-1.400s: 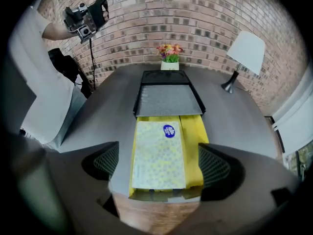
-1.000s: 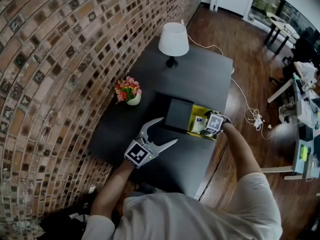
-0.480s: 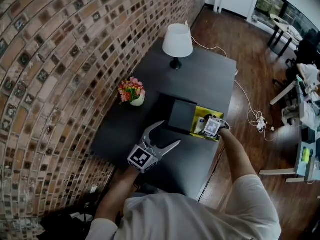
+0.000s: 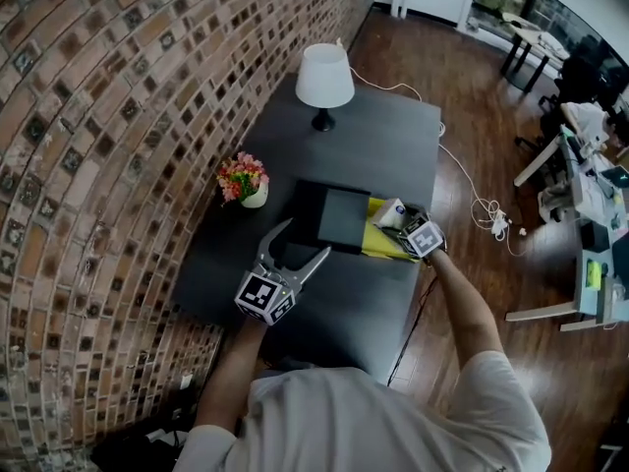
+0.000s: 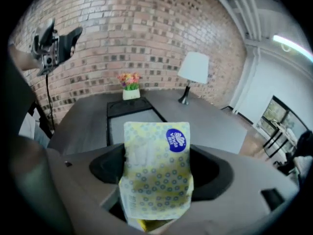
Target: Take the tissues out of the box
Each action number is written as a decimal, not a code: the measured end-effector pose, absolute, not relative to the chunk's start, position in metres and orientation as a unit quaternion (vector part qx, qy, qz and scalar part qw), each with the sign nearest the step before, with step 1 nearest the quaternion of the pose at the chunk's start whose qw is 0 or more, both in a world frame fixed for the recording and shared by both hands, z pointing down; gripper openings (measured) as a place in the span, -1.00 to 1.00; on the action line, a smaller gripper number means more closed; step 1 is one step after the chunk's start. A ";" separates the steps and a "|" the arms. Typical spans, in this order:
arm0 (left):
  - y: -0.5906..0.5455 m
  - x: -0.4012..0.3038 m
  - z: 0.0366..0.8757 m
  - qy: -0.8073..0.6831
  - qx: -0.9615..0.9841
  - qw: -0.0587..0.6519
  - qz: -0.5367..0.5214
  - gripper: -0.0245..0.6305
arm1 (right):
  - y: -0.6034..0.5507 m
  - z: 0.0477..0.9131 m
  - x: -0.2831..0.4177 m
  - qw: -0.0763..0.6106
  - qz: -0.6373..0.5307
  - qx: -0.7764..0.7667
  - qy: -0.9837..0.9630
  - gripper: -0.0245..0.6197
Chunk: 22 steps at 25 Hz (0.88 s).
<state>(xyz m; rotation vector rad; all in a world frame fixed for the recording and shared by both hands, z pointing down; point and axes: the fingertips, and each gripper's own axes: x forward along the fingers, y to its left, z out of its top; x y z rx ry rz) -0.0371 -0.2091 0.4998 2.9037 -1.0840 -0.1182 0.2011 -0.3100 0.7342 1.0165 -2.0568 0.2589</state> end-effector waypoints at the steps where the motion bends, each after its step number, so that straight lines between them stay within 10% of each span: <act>1: -0.212 -0.041 0.499 -0.352 0.935 0.017 -0.040 0.16 | -0.313 0.717 0.203 0.365 0.104 0.429 -0.820 0.30; 9: -0.230 -0.065 0.488 -0.362 0.931 -0.001 -0.044 0.16 | -0.272 0.560 0.226 0.088 0.068 0.580 -0.807 0.30; 22: -0.219 -0.089 0.451 -0.388 0.917 -0.061 -0.063 0.16 | -0.136 0.459 0.184 -0.044 -0.049 0.662 -0.746 0.30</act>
